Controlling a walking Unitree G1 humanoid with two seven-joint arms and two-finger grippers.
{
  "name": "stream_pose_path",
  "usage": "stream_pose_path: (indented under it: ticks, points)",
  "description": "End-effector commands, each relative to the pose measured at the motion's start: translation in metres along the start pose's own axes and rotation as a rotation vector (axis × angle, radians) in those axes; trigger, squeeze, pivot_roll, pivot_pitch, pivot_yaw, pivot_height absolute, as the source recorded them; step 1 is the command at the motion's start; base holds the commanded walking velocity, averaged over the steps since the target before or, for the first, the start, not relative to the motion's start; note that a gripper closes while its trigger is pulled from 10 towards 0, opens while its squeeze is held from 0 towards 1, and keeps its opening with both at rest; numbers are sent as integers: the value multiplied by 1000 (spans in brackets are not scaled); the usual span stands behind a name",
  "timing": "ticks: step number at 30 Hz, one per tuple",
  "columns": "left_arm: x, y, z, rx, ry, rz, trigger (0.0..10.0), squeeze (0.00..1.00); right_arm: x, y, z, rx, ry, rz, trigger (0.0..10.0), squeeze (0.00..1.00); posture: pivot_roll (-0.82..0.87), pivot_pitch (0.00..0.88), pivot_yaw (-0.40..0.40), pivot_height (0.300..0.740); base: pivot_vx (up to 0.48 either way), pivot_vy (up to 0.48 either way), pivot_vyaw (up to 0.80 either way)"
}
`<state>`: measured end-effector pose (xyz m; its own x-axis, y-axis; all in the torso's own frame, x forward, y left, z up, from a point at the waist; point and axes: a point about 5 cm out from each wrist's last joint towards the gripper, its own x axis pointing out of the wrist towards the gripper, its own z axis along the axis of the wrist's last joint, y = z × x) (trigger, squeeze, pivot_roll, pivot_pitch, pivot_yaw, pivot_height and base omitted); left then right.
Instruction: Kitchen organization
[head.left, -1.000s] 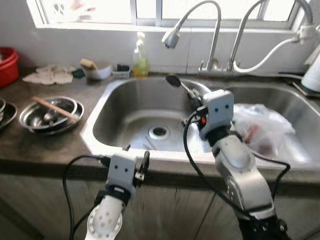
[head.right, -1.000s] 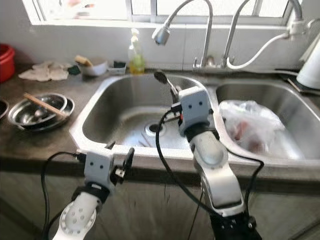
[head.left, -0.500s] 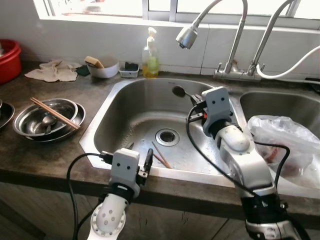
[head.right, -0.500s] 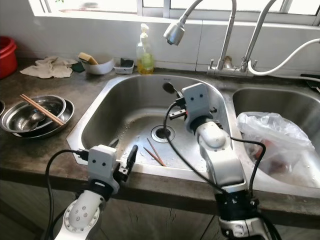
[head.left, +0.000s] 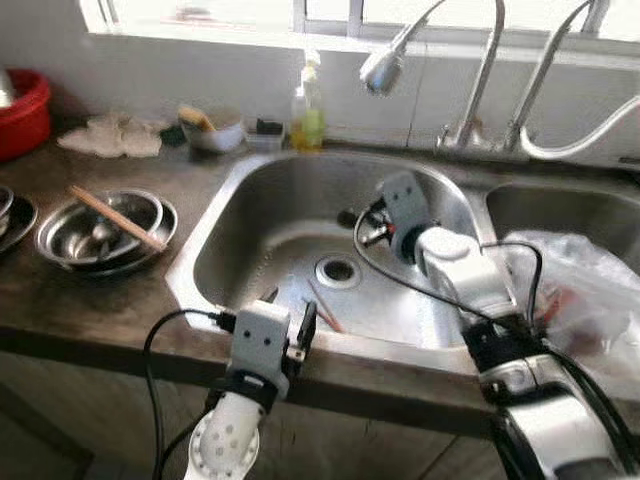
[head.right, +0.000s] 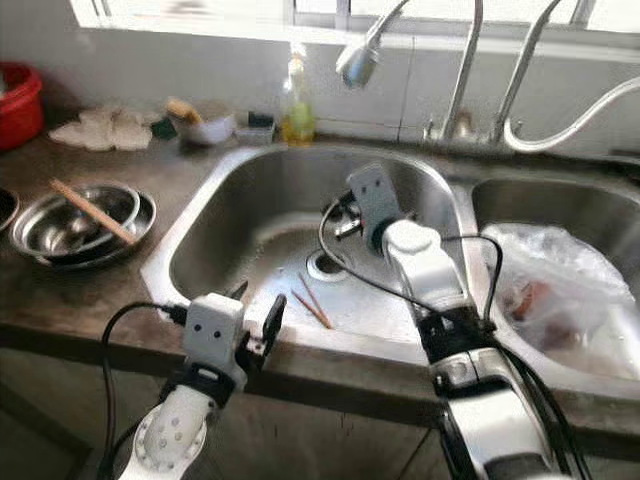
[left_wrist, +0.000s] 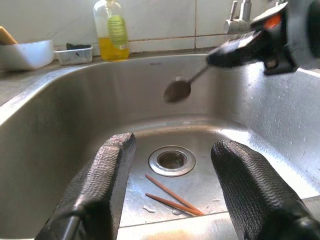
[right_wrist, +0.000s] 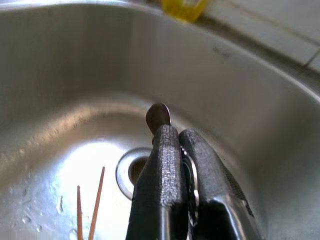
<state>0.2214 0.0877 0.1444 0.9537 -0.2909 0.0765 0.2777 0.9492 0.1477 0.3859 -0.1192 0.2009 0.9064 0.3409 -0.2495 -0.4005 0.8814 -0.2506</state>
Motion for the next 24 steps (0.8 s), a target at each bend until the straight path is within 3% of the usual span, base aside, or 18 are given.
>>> stream_pose_path:
  ticks: [1,8,9,10,11,12,22,23,24]
  points:
    - [-3,-1,-5,8,34,10,10000,0,7,6,-6,-43,52,58,10000,0,169,81,-73,740,0,0,0]
    - [-4,-3,-6,6,39,10,10000,0,15,17,-23,-32,118,116,10000,0,183,77,-87,740,0,0,0]
    - [-5,-2,-6,4,42,13,10000,0,16,20,-24,-34,119,137,10000,314,177,75,-81,740,0,0,0]
    - [-5,-2,-6,3,42,13,10000,0,16,21,-24,-32,119,142,10000,510,177,75,-81,740,0,0,0]
    - [-5,-2,-6,3,42,13,10000,0,16,21,-24,-32,119,142,10000,510,177,75,-81,740,0,0,0]
    - [-5,-3,-7,3,42,12,10000,0,17,20,-24,-22,121,145,10000,1000,175,71,-85,740,0,0,0]
    - [-2,-3,-8,5,41,5,10000,0,14,8,-24,-25,84,73,10000,1000,170,64,-73,740,0,0,0]
    - [-2,-2,-8,5,42,6,10000,0,14,7,-24,-21,82,65,10000,820,169,63,-73,740,0,0,0]
    - [-1,-2,-8,8,43,7,10000,0,12,6,-24,-20,75,64,10000,514,168,66,-73,740,0,0,0]
